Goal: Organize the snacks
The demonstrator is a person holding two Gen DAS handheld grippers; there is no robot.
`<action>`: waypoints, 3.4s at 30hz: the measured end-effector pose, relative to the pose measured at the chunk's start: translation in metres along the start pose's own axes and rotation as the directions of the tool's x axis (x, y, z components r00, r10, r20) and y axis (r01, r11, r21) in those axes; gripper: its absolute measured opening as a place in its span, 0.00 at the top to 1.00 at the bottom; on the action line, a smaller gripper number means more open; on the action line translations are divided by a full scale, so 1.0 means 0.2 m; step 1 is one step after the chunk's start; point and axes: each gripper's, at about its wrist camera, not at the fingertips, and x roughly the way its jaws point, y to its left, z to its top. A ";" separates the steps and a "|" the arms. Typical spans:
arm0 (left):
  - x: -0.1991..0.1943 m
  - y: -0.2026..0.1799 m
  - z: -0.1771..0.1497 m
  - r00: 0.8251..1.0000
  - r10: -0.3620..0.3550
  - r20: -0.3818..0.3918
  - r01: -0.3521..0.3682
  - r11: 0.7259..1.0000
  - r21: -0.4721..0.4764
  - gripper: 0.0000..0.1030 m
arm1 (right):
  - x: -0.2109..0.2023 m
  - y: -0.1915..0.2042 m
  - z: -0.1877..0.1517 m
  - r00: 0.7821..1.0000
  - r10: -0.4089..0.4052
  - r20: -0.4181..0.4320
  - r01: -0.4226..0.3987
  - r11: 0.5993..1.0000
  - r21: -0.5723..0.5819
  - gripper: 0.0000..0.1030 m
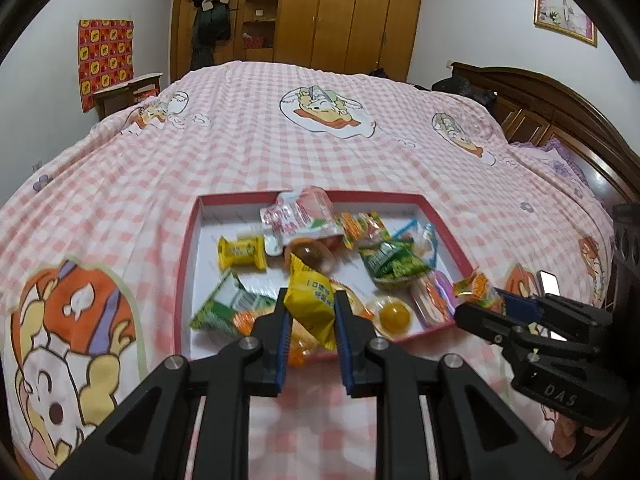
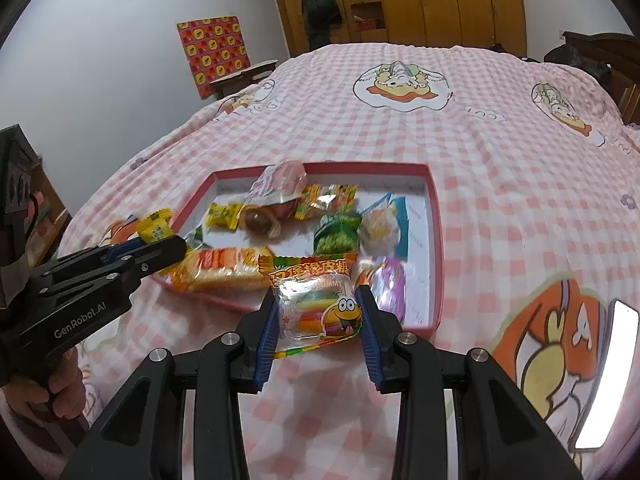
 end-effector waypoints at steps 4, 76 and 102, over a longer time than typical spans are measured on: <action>0.05 0.03 0.07 1.000 0.009 0.004 -0.009 1.000 0.008 0.80 | 0.05 -0.02 0.06 1.000 -0.014 -0.003 0.014 1.000 0.001 0.63; 0.13 0.16 0.16 0.997 0.075 0.021 -0.074 0.996 -0.055 0.13 | 0.17 -0.05 0.23 0.995 -0.055 0.088 0.050 0.997 0.064 0.26; -0.06 0.06 -0.19 0.991 0.129 -0.031 -0.131 0.989 -0.073 0.12 | 0.00 0.06 -0.12 0.997 -0.060 0.051 0.055 0.995 0.087 0.25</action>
